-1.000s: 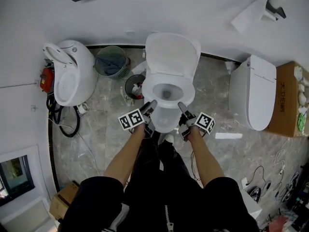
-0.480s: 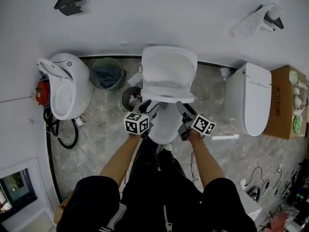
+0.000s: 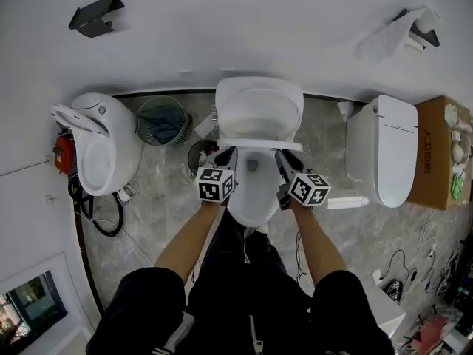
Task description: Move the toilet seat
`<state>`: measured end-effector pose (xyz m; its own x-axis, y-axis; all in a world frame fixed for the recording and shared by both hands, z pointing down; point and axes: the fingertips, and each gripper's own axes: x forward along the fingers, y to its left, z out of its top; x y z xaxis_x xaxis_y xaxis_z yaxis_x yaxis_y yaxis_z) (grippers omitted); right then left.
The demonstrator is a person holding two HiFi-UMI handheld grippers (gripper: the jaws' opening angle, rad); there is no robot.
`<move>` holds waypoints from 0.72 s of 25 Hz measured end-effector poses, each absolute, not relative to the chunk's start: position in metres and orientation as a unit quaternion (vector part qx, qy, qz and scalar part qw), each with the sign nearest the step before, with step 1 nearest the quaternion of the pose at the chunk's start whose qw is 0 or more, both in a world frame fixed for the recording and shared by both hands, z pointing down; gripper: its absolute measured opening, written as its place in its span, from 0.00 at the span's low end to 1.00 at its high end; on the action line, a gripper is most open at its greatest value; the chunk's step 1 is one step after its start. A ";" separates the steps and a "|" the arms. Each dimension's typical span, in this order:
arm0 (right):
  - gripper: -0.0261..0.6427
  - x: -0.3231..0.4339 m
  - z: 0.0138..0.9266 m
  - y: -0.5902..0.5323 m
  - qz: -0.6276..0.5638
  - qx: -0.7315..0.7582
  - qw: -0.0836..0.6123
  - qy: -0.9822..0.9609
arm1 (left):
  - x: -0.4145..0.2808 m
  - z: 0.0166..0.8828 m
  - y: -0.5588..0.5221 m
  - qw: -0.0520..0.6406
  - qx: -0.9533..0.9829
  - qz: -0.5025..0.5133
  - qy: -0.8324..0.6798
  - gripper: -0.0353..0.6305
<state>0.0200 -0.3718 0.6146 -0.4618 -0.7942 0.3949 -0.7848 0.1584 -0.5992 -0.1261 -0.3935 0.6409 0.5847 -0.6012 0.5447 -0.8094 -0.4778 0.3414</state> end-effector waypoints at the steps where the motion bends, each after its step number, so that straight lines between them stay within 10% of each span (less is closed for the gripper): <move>1: 0.15 0.021 0.614 -0.379 -0.383 -0.526 0.000 0.759 | -0.124 0.640 -0.400 0.291 0.840 0.177 -0.422 0.05; 18: 0.05 0.030 0.625 -0.490 -0.371 -0.600 -0.049 0.707 | -0.110 0.646 -0.511 0.277 0.843 0.184 -0.422 0.05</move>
